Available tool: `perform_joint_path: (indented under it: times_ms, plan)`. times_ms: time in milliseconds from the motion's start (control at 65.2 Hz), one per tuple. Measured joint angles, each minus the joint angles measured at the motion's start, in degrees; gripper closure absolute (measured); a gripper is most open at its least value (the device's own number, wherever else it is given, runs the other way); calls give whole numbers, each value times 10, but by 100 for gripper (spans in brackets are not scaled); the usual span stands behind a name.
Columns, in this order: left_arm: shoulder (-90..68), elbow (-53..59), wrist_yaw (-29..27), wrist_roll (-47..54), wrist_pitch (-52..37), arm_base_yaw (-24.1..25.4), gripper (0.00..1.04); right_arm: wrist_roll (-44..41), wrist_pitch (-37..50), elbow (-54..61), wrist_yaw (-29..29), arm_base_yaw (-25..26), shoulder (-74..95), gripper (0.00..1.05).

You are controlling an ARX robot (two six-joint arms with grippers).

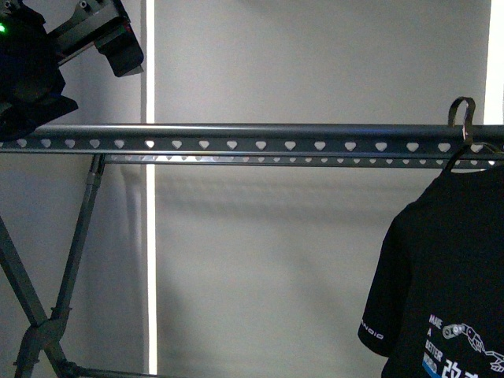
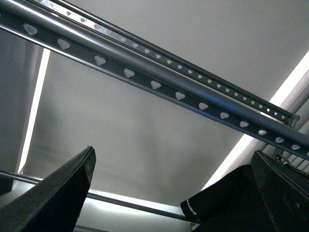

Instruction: Hang clothes on hanger

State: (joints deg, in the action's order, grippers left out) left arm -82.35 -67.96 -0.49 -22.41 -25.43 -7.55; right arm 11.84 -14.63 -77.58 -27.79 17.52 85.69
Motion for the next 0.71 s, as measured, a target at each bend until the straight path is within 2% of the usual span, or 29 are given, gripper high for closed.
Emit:
perform_joint_path:
  times_ms: [169,399,583,705]
  plan:
    - [0,6,27,4,-2,-7,7,17,-14,-54,38,-29,27,98]
    - [0,13,54,13,-5,-14,7,18,-46,-95,78,-43,59,98]
    - [0,15,66,14,-9,-14,7,18,-43,-92,99,-44,81,98]
    - [0,16,82,15,-7,-15,7,15,-1,-49,111,-46,77,98]
